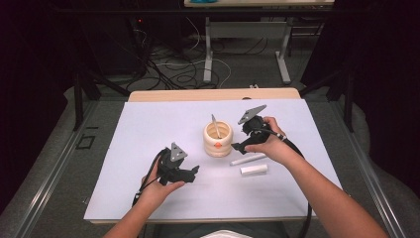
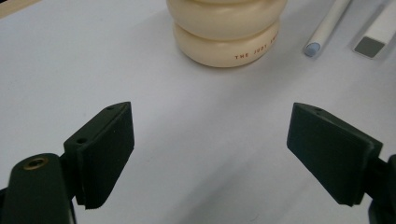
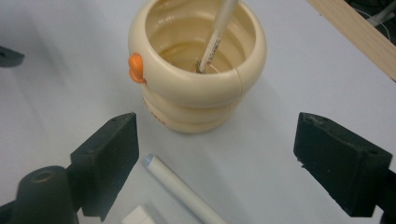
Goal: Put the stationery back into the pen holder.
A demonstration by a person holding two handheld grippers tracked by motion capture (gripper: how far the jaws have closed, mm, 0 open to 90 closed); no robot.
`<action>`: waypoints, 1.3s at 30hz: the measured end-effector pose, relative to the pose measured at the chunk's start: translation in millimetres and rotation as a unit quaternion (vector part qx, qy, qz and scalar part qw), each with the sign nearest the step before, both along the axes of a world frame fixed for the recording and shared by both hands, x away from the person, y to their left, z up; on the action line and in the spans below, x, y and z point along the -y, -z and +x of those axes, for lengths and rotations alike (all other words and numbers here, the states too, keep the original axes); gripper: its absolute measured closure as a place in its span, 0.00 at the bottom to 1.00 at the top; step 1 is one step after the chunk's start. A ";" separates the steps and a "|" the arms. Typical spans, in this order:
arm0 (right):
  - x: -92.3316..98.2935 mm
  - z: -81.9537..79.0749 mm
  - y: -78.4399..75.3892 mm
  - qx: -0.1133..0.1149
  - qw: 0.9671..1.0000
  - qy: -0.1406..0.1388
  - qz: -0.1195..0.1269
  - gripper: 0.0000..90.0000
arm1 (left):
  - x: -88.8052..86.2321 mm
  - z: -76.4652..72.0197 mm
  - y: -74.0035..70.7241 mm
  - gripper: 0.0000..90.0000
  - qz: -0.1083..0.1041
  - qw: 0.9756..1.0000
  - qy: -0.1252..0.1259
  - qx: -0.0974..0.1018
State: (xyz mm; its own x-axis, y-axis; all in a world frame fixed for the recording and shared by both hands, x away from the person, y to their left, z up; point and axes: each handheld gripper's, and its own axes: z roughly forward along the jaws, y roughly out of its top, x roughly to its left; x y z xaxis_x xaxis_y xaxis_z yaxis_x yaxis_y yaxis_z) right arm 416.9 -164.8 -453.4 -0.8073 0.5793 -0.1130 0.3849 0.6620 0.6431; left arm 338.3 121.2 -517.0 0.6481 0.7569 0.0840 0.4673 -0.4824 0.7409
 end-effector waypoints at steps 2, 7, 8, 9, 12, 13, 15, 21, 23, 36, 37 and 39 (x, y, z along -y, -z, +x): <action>2.2 -0.2 2.5 0.000 1.000 -0.007 -0.007 0.17 | -0.6 0.4 0.1 0.17 0.001 1.000 0.000 0.000; 4.0 -2.2 3.7 0.022 0.999 -0.019 -0.043 0.25 | -1.2 0.8 0.4 0.17 0.000 1.000 -0.003 0.000; 4.4 -2.4 3.9 0.019 0.998 -0.029 -0.043 0.26 | -1.2 0.9 0.5 0.17 -0.001 1.000 -0.003 0.001; 4.5 -2.6 4.3 0.018 0.998 -0.033 -0.045 0.27 | -1.3 0.9 0.6 0.17 -0.002 1.000 -0.003 0.000; 5.0 -3.2 7.0 0.022 0.996 -0.050 -0.064 0.31 | -2.0 1.3 0.7 0.17 0.002 1.000 -0.004 0.000; 5.0 -3.1 8.3 0.026 0.995 -0.058 -0.071 0.33 | -2.2 1.4 0.8 0.17 0.001 1.000 -0.004 0.000; 5.5 -3.4 9.7 0.027 0.993 -0.071 -0.087 0.36 | -2.5 1.4 1.0 0.17 0.001 1.000 -0.005 -0.002; 5.4 -7.1 15.5 0.042 0.985 -0.110 -0.125 0.46 | -3.4 1.8 0.8 0.17 0.004 1.000 -0.004 -0.006; 4.5 -8.9 17.2 0.045 0.982 -0.122 -0.134 0.47 | -3.4 1.9 0.9 0.17 0.004 1.000 -0.005 -0.006; 2.0 -14.4 27.9 0.053 0.967 -0.167 -0.186 0.50 | -4.1 2.8 1.9 0.17 -0.004 1.000 -0.007 -0.002; 2.2 -13.4 28.4 0.057 0.963 -0.178 -0.194 0.53 | -4.5 2.9 1.5 0.17 -0.002 1.000 -0.007 -0.005; 2.4 -14.4 30.7 0.051 0.961 -0.184 -0.202 0.60 | -4.6 2.9 1.6 0.17 -0.003 1.000 -0.007 -0.007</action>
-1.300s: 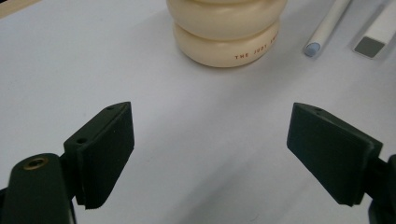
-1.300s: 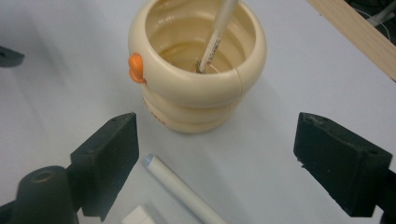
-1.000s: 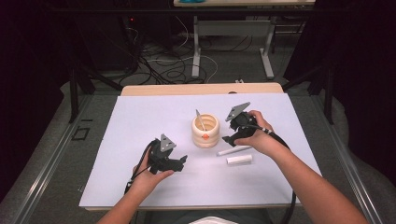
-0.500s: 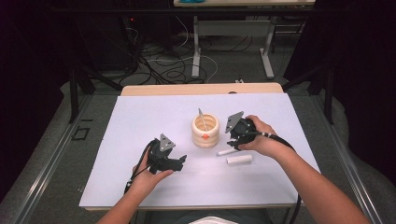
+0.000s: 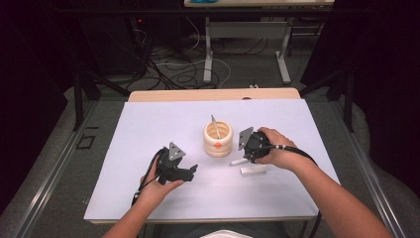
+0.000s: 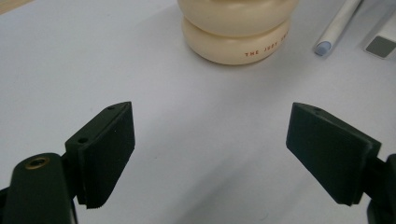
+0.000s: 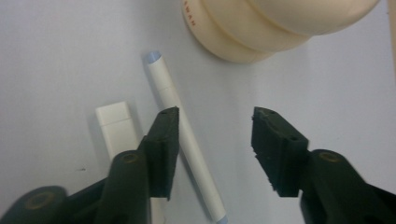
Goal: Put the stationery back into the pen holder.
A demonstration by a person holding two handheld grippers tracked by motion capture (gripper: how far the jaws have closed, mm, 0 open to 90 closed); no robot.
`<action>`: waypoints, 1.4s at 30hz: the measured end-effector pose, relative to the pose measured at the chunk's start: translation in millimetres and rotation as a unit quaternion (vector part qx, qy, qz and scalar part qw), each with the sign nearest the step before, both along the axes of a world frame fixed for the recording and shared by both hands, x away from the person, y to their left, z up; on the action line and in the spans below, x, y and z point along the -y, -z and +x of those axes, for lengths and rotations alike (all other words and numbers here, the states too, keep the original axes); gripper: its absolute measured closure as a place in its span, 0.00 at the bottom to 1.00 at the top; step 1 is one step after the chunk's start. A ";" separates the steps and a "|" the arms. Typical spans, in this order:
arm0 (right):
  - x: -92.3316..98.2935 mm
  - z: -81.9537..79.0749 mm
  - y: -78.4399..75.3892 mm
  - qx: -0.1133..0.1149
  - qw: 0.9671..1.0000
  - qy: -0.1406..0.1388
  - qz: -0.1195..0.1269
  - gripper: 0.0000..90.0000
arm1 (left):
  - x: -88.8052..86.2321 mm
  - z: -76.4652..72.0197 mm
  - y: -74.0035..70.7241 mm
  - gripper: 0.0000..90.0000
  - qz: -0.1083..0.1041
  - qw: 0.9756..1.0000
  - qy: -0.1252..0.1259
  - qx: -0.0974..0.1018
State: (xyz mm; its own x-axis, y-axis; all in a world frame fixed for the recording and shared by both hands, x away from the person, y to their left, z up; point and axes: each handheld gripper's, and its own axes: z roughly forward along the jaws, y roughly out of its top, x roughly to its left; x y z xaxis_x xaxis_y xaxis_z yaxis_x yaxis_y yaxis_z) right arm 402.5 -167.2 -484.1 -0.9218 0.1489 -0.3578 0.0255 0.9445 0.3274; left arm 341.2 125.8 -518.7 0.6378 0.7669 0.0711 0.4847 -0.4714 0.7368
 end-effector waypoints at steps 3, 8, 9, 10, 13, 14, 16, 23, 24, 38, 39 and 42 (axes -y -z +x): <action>0.3 0.1 5.0 -0.004 1.000 -0.017 -0.020 0.64 | -0.1 0.0 0.1 0.17 0.000 1.000 -0.001 -0.001; 0.0 1.5 14.1 -0.004 0.998 -0.043 -0.049 0.70 | 0.1 0.3 0.5 0.17 0.001 1.000 0.000 -0.001; -0.2 1.5 15.5 -0.004 0.998 -0.045 -0.051 0.70 | 0.1 0.4 0.6 0.17 0.001 1.000 0.001 -0.002; -0.5 2.0 17.3 -0.002 0.997 -0.052 -0.058 0.71 | 0.1 0.4 0.7 0.17 0.002 1.000 0.001 -0.002; -1.5 2.2 21.5 -0.002 0.996 -0.059 -0.064 0.73 | 0.2 0.6 1.0 0.17 0.002 1.000 0.001 -0.002; -2.2 2.3 23.3 0.000 0.995 -0.064 -0.071 0.74 | 0.2 0.6 1.1 0.17 0.002 1.000 0.001 -0.002; -3.7 1.8 26.0 -0.001 0.995 -0.065 -0.075 0.75 | 0.4 0.7 1.8 0.17 0.000 1.000 0.000 0.001; -8.6 2.9 32.0 -0.006 0.993 -0.079 -0.091 0.77 | -0.3 0.8 1.7 0.17 0.001 1.000 -0.001 0.002; -9.1 3.9 32.8 -0.002 0.992 -0.085 -0.093 0.78 | -0.4 0.9 1.6 0.17 0.000 1.000 -0.001 0.002; -15.5 6.6 42.3 -0.015 0.989 -0.093 -0.113 0.79 | -1.2 0.8 1.6 0.17 -0.001 1.000 -0.001 0.001; -16.0 6.6 43.1 -0.015 0.989 -0.095 -0.113 0.79 | -1.2 0.9 1.6 0.17 -0.001 1.000 -0.001 0.001; -17.1 7.6 45.0 -0.013 0.988 -0.100 -0.116 0.80 | -1.7 1.0 1.4 0.17 0.003 1.000 0.000 0.000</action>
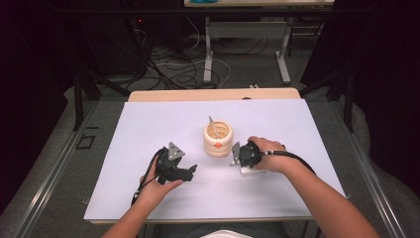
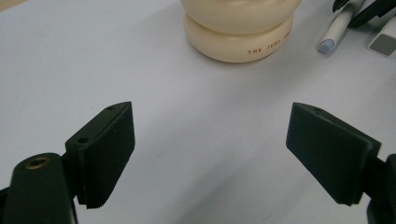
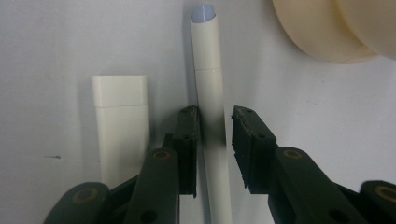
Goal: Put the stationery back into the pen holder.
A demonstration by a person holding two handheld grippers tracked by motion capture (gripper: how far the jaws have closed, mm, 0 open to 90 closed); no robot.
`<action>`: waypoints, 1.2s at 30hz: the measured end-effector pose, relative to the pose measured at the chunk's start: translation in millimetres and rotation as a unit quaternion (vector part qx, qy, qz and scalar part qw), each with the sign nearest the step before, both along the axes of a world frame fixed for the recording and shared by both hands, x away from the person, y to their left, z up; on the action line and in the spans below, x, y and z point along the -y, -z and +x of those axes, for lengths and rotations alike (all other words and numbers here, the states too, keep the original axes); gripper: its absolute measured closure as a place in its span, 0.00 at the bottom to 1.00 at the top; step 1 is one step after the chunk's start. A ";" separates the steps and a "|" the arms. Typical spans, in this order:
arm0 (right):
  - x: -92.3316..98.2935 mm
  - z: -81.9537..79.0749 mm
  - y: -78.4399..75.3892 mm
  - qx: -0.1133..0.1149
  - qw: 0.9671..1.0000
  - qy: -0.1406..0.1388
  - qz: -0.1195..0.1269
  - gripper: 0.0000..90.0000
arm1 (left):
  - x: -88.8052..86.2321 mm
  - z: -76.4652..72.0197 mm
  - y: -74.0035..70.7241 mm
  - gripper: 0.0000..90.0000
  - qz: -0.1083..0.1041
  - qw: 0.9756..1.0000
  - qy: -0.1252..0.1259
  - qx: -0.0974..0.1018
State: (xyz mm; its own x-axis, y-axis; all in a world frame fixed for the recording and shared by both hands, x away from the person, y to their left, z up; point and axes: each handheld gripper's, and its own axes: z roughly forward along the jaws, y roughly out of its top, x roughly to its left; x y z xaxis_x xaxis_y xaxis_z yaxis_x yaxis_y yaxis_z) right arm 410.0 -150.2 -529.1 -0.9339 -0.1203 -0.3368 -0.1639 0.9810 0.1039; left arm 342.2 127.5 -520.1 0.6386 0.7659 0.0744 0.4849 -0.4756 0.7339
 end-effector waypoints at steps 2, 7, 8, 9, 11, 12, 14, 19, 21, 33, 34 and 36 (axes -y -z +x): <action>-0.8 -0.1 0.4 -0.002 1.000 0.001 -0.005 0.80 | -0.2 -0.1 -0.7 0.17 0.003 1.000 0.002 -0.003; -2.1 -0.4 -0.4 -0.005 1.000 -0.008 -0.018 0.84 | 0.2 0.0 0.3 0.17 0.002 1.000 -0.001 -0.001; -2.1 -0.3 0.4 -0.002 1.000 -0.012 -0.014 0.85 | -0.2 0.2 -0.5 0.17 0.005 1.000 0.003 -0.006; -2.0 -0.5 0.9 0.001 1.000 -0.014 -0.012 0.85 | 0.1 0.0 -0.2 0.17 0.004 1.000 0.001 -0.005; -2.0 -1.1 0.9 0.003 1.000 -0.014 -0.014 0.86 | 0.2 0.1 -0.3 0.17 0.004 1.000 0.002 -0.006; -2.5 -0.5 0.7 0.002 1.000 -0.020 -0.017 0.86 | 0.2 0.1 -0.2 0.17 0.004 1.000 0.002 -0.006; -2.7 -1.5 0.2 0.000 1.000 -0.020 -0.024 0.87 | 0.6 0.1 0.6 0.17 0.004 1.000 0.000 -0.002; -2.2 -1.9 0.8 0.004 1.000 -0.019 -0.019 0.87 | 0.7 0.3 0.9 0.17 0.005 1.000 0.001 -0.002; -2.1 -1.9 0.4 0.006 1.000 -0.015 -0.016 0.87 | 0.8 0.2 0.8 0.17 0.004 1.000 0.001 -0.002; -1.0 -5.3 -9.5 0.017 1.000 -0.012 0.012 0.87 | 0.6 0.2 0.7 0.17 0.002 1.000 -0.001 -0.002; -1.1 -6.5 -10.8 0.015 1.000 -0.008 0.016 0.87 | 0.4 0.4 0.6 0.17 0.003 1.000 0.000 -0.002; -1.6 -7.2 -13.7 0.016 1.000 -0.012 0.023 0.87 | 0.3 0.4 0.7 0.17 0.003 1.000 0.000 -0.002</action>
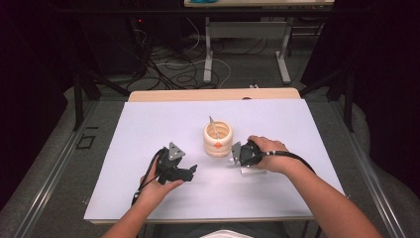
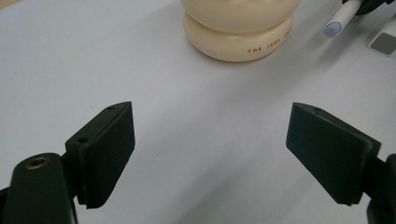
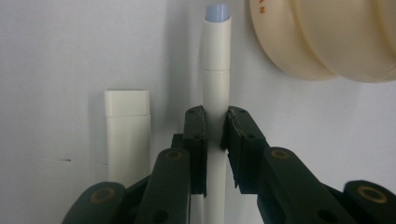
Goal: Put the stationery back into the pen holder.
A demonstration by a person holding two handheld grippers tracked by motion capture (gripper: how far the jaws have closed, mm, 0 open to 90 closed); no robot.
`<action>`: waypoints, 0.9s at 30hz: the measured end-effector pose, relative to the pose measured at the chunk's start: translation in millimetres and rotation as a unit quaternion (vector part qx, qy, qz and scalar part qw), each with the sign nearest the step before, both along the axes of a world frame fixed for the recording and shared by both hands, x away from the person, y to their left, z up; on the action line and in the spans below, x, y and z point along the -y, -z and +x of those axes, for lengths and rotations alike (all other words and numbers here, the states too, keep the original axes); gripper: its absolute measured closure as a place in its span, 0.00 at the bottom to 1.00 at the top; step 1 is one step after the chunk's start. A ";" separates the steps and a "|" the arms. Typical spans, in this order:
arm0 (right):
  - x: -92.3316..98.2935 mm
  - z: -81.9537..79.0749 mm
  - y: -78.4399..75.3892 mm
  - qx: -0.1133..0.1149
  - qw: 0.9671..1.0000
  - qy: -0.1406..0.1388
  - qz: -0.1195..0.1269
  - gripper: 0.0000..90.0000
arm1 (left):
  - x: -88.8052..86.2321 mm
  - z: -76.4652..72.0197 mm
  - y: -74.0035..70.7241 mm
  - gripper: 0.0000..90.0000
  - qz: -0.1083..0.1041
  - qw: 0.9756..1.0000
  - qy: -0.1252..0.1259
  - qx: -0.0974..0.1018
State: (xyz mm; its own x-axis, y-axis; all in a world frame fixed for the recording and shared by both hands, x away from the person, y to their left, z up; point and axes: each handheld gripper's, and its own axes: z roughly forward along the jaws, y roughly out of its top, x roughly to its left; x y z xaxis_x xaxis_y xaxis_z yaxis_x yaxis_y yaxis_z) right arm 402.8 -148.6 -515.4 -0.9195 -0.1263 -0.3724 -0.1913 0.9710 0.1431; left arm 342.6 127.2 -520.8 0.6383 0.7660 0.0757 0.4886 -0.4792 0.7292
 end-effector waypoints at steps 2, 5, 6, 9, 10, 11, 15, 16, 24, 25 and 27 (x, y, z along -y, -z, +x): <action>-0.2 -1.4 -2.6 0.001 1.000 0.001 0.011 0.87 | 0.0 0.3 0.2 0.17 0.000 1.000 0.000 0.003; -0.4 -2.9 -6.2 0.000 1.000 0.004 0.024 0.87 | 0.3 0.0 0.2 0.17 -0.002 1.000 -0.001 -0.001; -0.3 -3.2 -7.6 0.001 1.000 0.005 0.029 0.87 | 0.3 0.1 0.1 0.17 -0.002 1.000 0.001 -0.001; 0.4 -4.0 -12.4 0.000 0.999 0.007 0.043 0.87 | 0.6 -0.2 0.0 0.17 -0.002 1.000 0.000 -0.001; 0.5 -4.2 -13.6 0.001 0.999 0.007 0.053 0.87 | 0.5 -0.1 0.0 0.17 -0.002 1.000 0.000 -0.001; 0.6 -4.7 -15.2 0.000 0.998 0.008 0.058 0.87 | 0.3 0.0 0.1 0.17 -0.003 1.000 0.000 -0.001; 0.2 -5.9 -21.4 -0.001 0.997 0.009 0.079 0.87 | -0.1 0.2 -0.1 0.17 -0.004 1.000 -0.001 -0.001; -0.2 -6.7 -22.3 -0.002 0.996 0.012 0.087 0.87 | -0.2 0.2 -0.1 0.17 -0.004 1.000 -0.001 -0.001; -3.9 -6.8 -30.5 -0.019 0.992 0.019 0.127 0.87 | 0.6 0.3 0.8 0.17 -0.004 1.000 0.001 -0.002; -4.6 -6.7 -31.5 -0.021 0.991 0.019 0.133 0.87 | 0.6 0.3 0.6 0.17 -0.003 1.000 0.000 -0.002; -5.4 -6.9 -33.8 -0.028 0.989 0.022 0.146 0.87 | 0.2 0.4 0.5 0.17 -0.004 1.000 0.001 -0.002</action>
State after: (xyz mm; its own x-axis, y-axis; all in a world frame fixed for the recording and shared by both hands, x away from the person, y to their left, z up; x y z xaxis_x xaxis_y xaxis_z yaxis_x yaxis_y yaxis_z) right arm 395.9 -143.2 -481.6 -0.9416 0.0207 -0.3360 -0.1332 0.8937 0.4285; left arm 343.0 127.0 -521.3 0.6396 0.7658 0.0666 0.4917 -0.4741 0.7304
